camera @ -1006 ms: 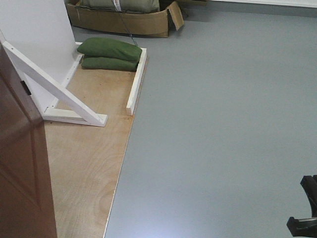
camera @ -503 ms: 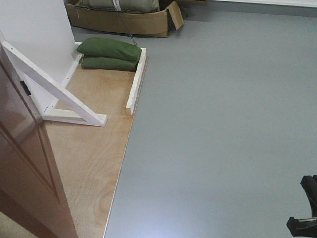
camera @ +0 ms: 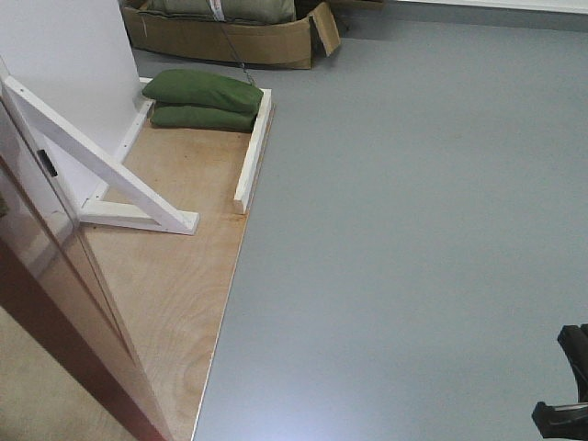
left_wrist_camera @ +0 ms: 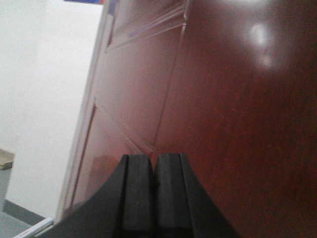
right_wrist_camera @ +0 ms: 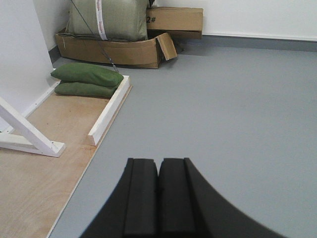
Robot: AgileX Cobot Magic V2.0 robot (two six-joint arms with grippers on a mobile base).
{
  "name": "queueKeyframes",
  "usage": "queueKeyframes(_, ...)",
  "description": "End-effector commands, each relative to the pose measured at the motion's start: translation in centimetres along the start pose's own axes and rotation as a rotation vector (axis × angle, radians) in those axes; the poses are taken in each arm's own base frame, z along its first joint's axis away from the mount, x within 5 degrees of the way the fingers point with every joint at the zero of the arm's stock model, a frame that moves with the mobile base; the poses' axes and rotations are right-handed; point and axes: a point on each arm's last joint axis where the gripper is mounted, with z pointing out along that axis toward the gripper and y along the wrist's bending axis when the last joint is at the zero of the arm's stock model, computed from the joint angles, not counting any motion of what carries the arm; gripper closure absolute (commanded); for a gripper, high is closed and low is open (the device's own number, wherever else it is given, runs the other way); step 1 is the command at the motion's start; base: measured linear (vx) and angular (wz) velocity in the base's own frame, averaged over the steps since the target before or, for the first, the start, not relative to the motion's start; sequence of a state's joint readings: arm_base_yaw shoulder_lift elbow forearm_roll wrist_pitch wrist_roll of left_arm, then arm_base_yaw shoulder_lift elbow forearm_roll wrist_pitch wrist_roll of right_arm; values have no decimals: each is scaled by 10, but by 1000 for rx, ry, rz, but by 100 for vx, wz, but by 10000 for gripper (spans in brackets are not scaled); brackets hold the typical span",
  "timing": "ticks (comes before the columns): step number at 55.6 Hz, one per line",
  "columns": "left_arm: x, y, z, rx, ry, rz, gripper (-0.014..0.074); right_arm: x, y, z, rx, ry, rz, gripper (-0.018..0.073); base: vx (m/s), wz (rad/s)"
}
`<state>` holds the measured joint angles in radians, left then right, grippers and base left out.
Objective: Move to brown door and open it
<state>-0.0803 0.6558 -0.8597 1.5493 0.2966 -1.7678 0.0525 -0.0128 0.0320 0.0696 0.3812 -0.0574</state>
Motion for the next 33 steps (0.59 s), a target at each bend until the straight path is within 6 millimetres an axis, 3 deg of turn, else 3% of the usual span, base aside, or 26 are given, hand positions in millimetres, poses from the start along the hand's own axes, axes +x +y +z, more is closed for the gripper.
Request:
queueKeyframes(1,-6,-12,0,106,-3,7,603,-6,0,0,5,-83,-11,559,0,0)
queueKeyframes(20,1,-34,-5,338,39,87,603,-6,0,0,5,-83,-11,559,0,0)
queueKeyframes(33,31,-31,0,335,130,108,603,-6,0,0,5,-82,-11,559,0,0)
